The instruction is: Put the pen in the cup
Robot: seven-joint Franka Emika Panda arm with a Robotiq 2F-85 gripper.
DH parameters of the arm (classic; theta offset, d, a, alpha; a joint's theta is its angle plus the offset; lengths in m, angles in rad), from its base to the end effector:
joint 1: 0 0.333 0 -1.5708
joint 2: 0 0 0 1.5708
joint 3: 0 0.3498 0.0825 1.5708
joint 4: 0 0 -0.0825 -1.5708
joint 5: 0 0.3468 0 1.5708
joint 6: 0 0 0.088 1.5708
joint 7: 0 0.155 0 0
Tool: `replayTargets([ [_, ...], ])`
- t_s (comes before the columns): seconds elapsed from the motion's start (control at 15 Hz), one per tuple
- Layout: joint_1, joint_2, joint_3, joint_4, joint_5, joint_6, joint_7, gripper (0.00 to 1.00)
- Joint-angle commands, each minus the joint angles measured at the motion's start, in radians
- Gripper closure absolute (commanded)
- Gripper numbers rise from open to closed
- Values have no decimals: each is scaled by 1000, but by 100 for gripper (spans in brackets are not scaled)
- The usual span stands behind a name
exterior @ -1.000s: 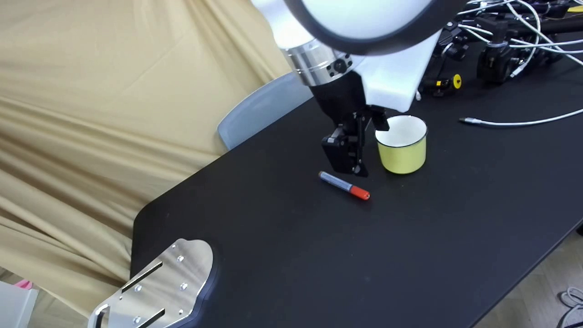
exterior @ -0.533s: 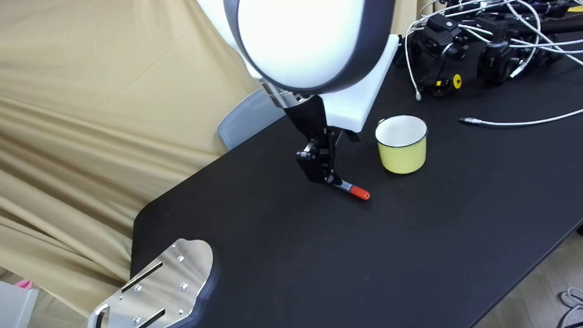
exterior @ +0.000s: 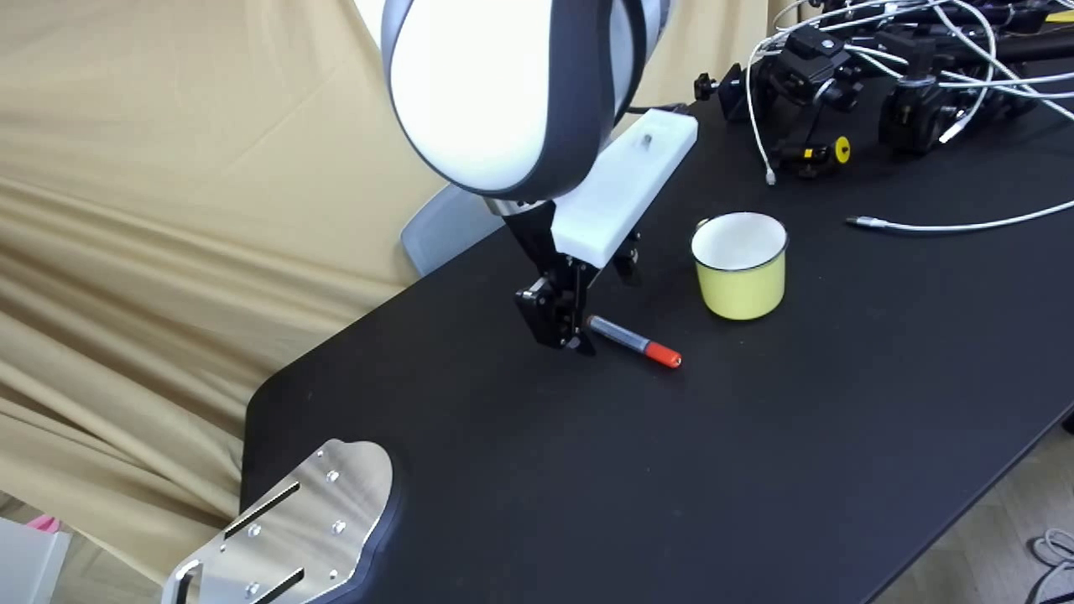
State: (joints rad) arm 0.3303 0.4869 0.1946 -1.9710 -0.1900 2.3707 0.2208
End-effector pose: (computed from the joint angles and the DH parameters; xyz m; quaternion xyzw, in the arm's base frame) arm 0.5211 0.2876 0.2296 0.9765 0.2116 -0.0275 0.0299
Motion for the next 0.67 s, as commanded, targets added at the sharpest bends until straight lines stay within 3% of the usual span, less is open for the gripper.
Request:
replayTargets([
  [0.0, 18, -16, -24, -12, -1, 2, 10, 0],
  [0.6, 8, 35, -90, 4, 0, 25, 29, 0],
])
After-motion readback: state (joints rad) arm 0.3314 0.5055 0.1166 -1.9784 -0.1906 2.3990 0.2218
